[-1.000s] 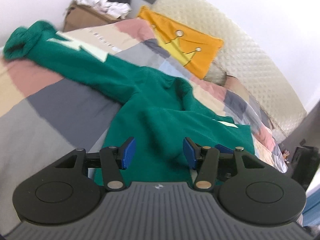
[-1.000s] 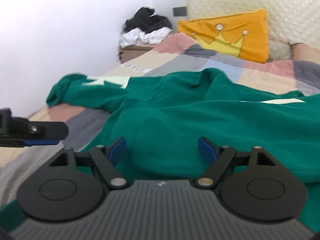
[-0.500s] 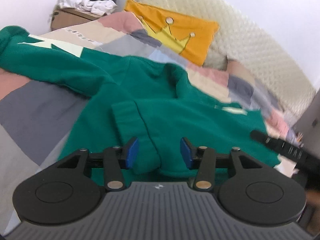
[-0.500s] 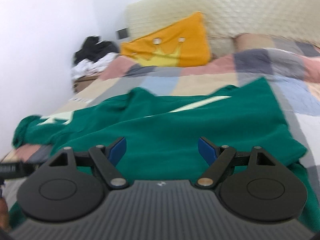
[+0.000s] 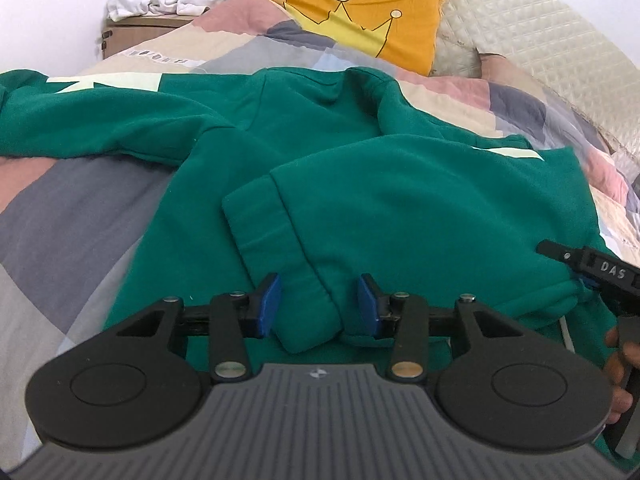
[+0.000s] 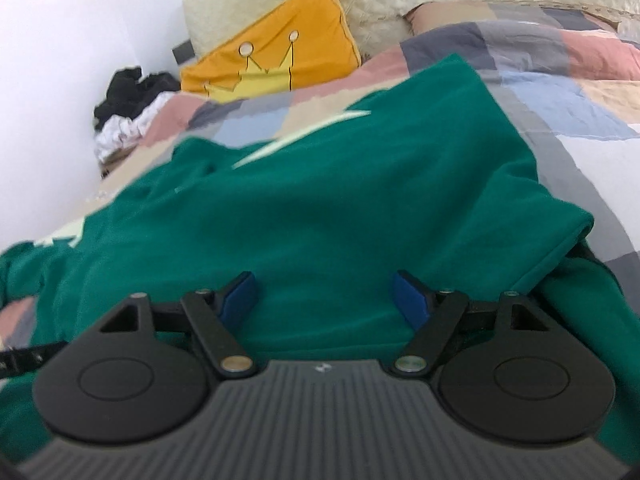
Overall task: Fold large clothes
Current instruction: 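Press and straighten the folded sleeve cuff with the left gripper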
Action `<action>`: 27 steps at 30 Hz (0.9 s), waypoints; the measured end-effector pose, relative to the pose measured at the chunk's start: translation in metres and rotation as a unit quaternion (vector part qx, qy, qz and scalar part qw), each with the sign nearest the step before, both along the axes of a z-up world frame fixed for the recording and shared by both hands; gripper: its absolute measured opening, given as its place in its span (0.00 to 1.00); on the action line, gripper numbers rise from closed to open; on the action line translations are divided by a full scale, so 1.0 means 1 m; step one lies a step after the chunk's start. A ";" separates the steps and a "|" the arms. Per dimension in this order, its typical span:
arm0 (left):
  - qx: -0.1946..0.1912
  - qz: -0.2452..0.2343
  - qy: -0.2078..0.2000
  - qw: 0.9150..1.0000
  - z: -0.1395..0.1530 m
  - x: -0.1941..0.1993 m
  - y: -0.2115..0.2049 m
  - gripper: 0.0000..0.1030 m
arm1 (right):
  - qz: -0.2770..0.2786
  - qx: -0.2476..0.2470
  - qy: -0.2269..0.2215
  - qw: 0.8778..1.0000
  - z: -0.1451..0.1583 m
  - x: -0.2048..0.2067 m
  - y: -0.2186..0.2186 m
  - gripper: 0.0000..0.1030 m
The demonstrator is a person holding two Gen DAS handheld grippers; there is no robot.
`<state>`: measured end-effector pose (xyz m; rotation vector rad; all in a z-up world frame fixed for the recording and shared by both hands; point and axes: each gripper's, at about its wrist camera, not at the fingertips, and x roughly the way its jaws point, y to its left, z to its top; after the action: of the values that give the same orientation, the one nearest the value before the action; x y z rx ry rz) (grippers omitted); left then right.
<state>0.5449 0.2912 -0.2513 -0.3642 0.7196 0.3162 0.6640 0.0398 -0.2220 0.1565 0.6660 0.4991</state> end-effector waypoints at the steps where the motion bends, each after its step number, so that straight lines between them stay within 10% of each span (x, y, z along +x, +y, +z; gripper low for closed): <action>1: -0.001 0.001 0.000 1.000 0.001 0.000 0.000 0.47 | -0.001 0.001 0.000 1.000 -0.001 0.000 0.000 0.74; 27: 0.018 -0.049 -0.121 0.991 0.114 -0.138 -0.074 0.48 | 0.006 -0.006 -0.108 0.994 0.102 -0.173 -0.033 0.75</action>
<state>0.4070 0.2176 -0.1369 -0.3252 0.4904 0.1882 0.4910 0.0067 -0.1199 0.0861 0.4585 0.5153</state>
